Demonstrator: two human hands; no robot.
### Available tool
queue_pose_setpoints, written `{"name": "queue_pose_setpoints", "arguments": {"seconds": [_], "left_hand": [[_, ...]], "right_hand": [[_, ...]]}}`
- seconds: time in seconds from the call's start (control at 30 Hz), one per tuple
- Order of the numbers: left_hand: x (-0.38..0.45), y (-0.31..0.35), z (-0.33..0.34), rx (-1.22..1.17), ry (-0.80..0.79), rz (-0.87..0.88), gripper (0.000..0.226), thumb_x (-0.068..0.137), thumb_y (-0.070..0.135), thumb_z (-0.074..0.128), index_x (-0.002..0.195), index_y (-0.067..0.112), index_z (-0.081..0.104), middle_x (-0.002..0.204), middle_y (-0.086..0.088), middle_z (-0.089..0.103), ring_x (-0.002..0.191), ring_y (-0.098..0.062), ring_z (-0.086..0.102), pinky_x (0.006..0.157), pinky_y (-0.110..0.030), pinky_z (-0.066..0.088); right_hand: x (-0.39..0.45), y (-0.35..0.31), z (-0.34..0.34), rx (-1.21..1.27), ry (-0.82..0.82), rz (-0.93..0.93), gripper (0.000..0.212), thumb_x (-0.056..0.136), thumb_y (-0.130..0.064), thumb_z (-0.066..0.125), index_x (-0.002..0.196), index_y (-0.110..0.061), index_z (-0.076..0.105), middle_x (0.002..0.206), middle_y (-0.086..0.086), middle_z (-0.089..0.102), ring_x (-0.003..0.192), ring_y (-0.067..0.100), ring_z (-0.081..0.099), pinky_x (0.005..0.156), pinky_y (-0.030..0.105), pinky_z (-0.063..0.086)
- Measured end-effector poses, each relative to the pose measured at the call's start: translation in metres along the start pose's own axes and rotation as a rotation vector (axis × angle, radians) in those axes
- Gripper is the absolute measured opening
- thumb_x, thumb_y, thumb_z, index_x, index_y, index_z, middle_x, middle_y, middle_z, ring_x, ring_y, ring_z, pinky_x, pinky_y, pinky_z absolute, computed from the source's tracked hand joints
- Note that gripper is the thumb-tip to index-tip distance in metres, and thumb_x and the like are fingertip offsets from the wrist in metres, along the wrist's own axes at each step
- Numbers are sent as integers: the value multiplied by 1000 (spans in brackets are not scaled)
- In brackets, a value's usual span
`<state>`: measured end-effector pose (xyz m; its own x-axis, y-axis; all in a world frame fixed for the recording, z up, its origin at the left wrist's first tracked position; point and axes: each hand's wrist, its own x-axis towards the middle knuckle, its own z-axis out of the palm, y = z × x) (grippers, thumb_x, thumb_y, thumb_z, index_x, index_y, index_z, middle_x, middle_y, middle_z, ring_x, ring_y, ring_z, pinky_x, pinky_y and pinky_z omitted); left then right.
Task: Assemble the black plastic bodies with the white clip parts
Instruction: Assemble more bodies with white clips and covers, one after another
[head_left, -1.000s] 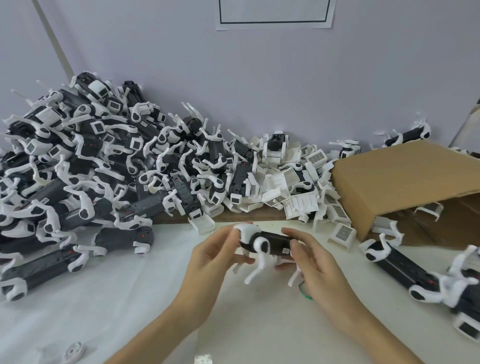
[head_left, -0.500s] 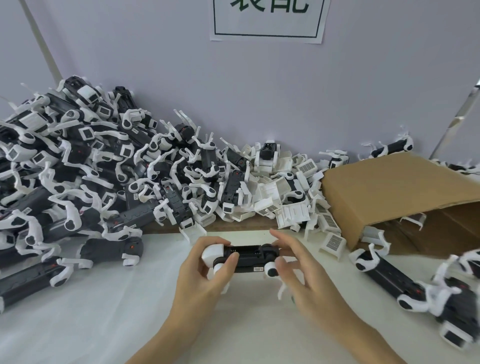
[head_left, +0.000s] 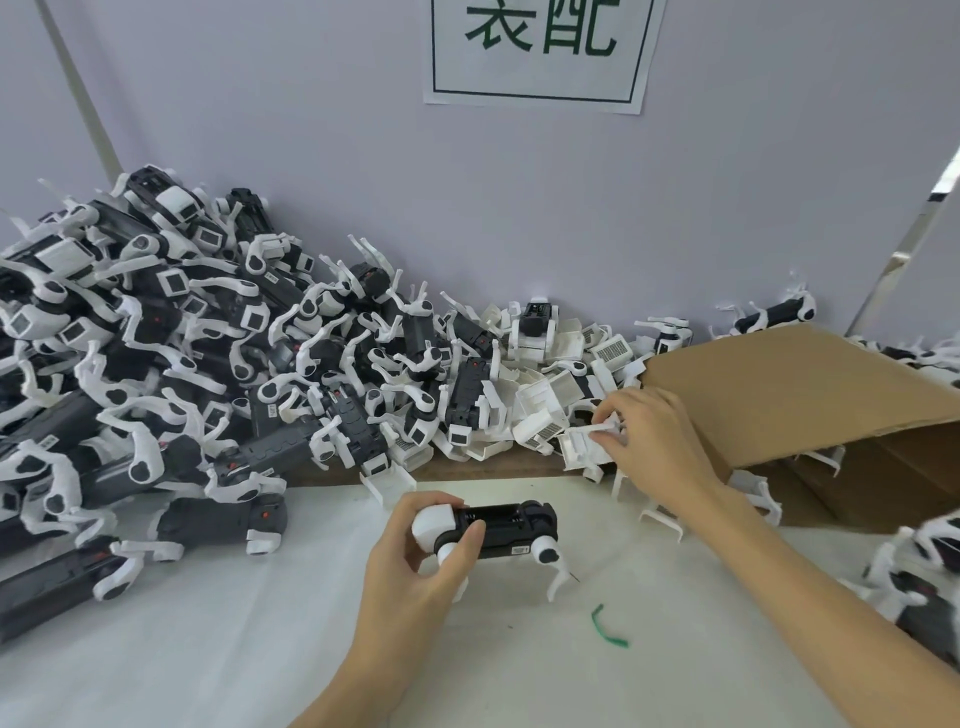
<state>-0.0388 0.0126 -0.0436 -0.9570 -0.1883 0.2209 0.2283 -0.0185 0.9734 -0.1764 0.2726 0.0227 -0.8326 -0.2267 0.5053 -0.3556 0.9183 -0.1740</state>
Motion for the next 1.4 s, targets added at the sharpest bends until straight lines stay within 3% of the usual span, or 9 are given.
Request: {"name": "queue_pose_setpoints", "arguments": {"seconds": [0.23,0.37,0.53,0.67,0.77,0.9,1.07,1.23,1.4], "left_hand": [[-1,-1,1,-20,-24,-5,26,86,35,82,107,27,69,67,11,57,59,-8,51,52,-17,43],[0,-1,1,-23,-49,-24,33,86,39,77,114,27,66,66,9,53,58,-11,47,53,-16,41],[-1,3,4,-23,-66,-54,31,93,49,64,115,29,63,73,-3,51,61,-15,43,55,-16,39],[-4,4,3,64,-68,-34,41,105,64,38,121,34,62,107,12,72,85,-20,61,68,-24,47],[-7,7,1,111,-90,-2,43,106,64,28,127,39,55,129,17,67,105,-12,64,72,-23,50],[-10,9,1,67,-199,-42,40,103,62,36,130,39,55,128,18,65,111,-9,66,77,-25,55],[-12,11,3,51,-245,-52,32,97,57,48,127,45,54,128,19,63,101,-5,62,82,-18,55],[-10,10,3,47,-220,-53,36,98,58,48,129,42,56,131,17,62,101,-13,64,74,-22,56],[-9,7,6,2,-256,-117,39,99,59,50,129,35,57,118,1,69,99,-24,70,73,-27,56]], "right_hand": [[-42,-26,-5,427,321,241,17,94,-14,72,99,-24,59,90,-10,76,75,24,69,67,43,54],[-76,-49,-1,965,200,274,19,96,-3,70,100,-22,66,76,-12,68,60,6,55,59,16,45],[-92,-60,2,1119,65,383,32,99,-17,68,122,-39,73,90,18,58,73,21,36,67,32,35],[-98,-66,2,1111,64,406,44,103,-20,61,129,-55,66,66,1,29,59,18,22,56,21,28],[-100,-71,2,1111,137,413,39,101,-18,65,130,-44,66,80,-16,63,57,7,48,57,9,39],[-100,-80,1,1220,203,416,22,98,-8,69,114,-23,73,104,-6,78,99,11,73,79,11,51],[-100,-89,-7,1056,302,214,22,104,-8,60,113,-26,69,94,-4,76,90,12,73,79,13,51],[-105,-95,-5,740,66,15,29,109,-34,46,137,-34,52,123,-18,59,118,6,58,101,29,46],[-108,-97,-2,414,-98,-184,51,108,-46,35,158,-35,39,120,-15,45,121,6,41,107,33,36]]}}
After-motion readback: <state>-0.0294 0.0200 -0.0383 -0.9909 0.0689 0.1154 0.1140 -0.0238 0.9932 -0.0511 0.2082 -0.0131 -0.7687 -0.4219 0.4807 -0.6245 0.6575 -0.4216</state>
